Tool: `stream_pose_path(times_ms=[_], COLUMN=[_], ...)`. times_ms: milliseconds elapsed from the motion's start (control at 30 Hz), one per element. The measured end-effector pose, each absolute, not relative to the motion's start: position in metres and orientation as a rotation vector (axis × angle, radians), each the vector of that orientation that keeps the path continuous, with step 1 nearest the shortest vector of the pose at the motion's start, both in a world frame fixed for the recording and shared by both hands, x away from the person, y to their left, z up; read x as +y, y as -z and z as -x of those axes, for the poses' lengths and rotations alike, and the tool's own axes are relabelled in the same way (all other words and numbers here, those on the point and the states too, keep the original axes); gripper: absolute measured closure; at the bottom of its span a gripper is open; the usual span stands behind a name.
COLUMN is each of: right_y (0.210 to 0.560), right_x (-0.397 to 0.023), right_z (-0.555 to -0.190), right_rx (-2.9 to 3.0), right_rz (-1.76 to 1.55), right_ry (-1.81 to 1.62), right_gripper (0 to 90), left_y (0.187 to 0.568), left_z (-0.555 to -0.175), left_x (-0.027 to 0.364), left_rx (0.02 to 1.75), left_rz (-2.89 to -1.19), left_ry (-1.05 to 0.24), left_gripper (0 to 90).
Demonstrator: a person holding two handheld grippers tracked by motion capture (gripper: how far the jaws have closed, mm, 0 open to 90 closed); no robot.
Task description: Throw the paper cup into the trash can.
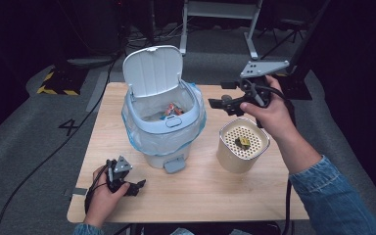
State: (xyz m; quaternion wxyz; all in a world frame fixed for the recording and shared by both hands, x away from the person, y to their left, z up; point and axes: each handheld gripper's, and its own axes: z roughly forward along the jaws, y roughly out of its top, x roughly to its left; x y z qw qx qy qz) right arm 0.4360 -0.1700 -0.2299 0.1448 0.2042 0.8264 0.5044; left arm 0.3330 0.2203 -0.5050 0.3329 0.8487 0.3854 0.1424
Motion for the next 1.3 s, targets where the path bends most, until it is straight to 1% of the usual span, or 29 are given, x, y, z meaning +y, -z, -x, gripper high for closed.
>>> stream_pose_path(times_ms=[433,733,1033,1200,1300], right_y=[0.236,0.254,0.288,0.312,0.332], right_x=[-0.237,-0.281,-0.326,-0.346,-0.354], right_z=[-0.422,-0.409,-0.391,-0.381,-0.376], right_rx=[2.350,2.368,2.415,2.402,2.407], right_rz=[-0.679,-0.734,-0.835,-0.882,-0.903], right_ry=[-1.418,-1.396,-1.368,-1.388,-1.316], right_gripper=[23.5,23.1,25.1,25.1,25.1], left_y=[0.505,0.505,0.505,0.505,0.505], left_z=[-0.332,-0.332,-0.332,-0.332,-0.332], left_x=[0.222,0.222,0.222,0.222,0.222], left_rx=[1.016,1.015,1.017,1.018,1.017], left_rz=[-2.208,-2.208,-2.207,-2.206,-2.206], left_ry=[-0.368,-0.370,-0.367,-0.367,-0.365], left_gripper=[7.0,7.0,7.0,7.0,7.0])
